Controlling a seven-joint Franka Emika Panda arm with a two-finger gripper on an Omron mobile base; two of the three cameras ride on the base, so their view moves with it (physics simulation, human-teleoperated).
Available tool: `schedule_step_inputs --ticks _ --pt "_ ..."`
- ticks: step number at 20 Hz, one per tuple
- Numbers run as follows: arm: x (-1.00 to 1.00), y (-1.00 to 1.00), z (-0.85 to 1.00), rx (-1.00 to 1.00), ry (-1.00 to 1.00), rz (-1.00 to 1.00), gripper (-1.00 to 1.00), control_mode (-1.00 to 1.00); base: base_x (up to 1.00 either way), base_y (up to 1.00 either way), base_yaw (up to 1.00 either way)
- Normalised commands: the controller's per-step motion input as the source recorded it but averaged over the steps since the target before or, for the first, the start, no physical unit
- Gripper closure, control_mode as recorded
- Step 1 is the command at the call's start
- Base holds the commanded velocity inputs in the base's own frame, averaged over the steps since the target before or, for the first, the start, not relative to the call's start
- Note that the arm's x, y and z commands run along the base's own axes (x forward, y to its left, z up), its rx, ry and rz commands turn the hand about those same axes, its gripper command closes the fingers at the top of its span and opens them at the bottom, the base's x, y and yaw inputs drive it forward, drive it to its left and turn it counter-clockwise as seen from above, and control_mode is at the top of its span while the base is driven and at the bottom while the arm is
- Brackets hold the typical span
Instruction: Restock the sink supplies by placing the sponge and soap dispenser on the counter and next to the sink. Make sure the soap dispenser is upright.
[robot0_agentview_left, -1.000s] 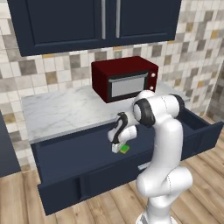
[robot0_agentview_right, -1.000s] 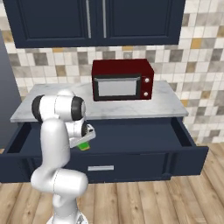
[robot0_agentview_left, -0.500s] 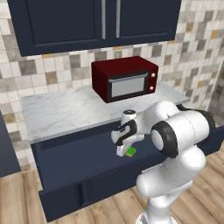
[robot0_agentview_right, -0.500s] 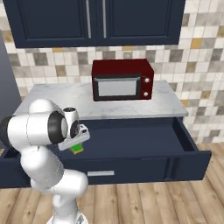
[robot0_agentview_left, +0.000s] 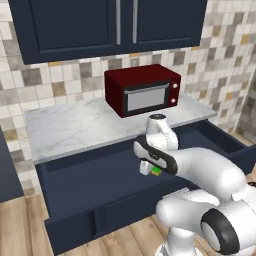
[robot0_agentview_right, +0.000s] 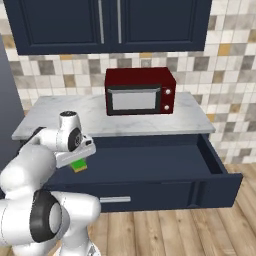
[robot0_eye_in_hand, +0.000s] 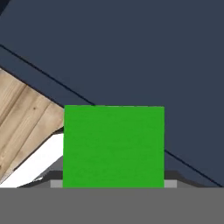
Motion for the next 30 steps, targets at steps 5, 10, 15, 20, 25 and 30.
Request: schedule_step_inputs --ticks 5,10,15,20,25,30 --pt "-0.94 0.00 1.00 0.00 0.05 -0.01 1.00 -1.00 0.00 0.00 0.00" --pt "-0.79 0.00 0.81 0.00 0.01 -0.04 1.00 -1.00 0.00 0.00 0.00" --pt "-0.50 0.06 0.47 -0.02 0.00 -0.05 1.00 -1.00 0.00 0.00 0.00" --pt "0.03 0.00 0.00 0.00 0.02 0.00 1.00 -1.00 0.00 0.00 0.00" --pt "-0.11 0.05 0.00 0.00 -0.01 0.03 1.00 1.00 -0.42 0.35 0.24" --pt "0.00 0.00 0.00 0.00 0.00 0.00 1.00 1.00 -0.34 0.67 0.63"
